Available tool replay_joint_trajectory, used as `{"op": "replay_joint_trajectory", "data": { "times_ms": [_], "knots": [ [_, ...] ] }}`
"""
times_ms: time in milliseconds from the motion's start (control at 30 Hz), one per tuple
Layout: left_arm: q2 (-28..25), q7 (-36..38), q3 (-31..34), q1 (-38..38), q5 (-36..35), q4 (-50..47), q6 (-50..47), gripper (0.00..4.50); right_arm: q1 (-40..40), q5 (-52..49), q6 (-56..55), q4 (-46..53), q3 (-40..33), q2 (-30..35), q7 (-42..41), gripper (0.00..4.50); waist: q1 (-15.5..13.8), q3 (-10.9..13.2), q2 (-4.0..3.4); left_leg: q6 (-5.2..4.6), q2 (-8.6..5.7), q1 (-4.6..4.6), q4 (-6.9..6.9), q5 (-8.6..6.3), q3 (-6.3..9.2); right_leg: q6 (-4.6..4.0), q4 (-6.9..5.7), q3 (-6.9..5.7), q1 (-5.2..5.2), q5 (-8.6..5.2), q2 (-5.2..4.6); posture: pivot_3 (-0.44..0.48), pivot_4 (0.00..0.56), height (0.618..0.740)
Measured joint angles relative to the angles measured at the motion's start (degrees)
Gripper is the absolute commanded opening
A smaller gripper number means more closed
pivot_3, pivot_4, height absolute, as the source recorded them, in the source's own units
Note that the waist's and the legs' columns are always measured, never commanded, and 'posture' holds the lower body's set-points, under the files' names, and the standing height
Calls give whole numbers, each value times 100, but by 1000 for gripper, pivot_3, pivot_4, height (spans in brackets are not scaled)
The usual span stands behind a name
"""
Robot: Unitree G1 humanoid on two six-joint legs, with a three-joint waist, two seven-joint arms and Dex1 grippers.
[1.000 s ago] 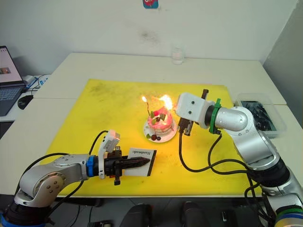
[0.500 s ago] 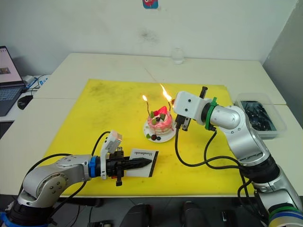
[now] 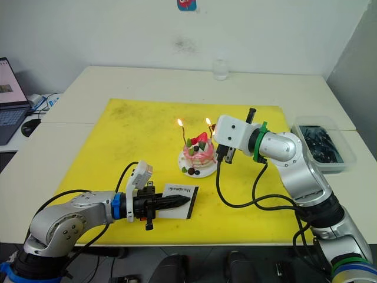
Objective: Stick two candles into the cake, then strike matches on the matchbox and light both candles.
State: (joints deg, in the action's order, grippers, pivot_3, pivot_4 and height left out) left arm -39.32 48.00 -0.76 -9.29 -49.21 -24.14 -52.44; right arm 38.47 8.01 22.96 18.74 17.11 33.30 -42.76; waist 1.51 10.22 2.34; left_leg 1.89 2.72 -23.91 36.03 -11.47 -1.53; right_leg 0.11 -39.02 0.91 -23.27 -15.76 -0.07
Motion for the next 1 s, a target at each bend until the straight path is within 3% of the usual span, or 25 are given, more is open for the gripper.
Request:
{"op": "replay_joint_trajectory", "data": {
  "times_ms": [1000],
  "knots": [
    [72,-108,-1,-125,-14,-14,-192,0,-103,40,-11,15,-2,10,-108,14,0,0,0,0,0,0,0,0,0,0,-1,0,0,0,1,0,150,740]
  ]
}}
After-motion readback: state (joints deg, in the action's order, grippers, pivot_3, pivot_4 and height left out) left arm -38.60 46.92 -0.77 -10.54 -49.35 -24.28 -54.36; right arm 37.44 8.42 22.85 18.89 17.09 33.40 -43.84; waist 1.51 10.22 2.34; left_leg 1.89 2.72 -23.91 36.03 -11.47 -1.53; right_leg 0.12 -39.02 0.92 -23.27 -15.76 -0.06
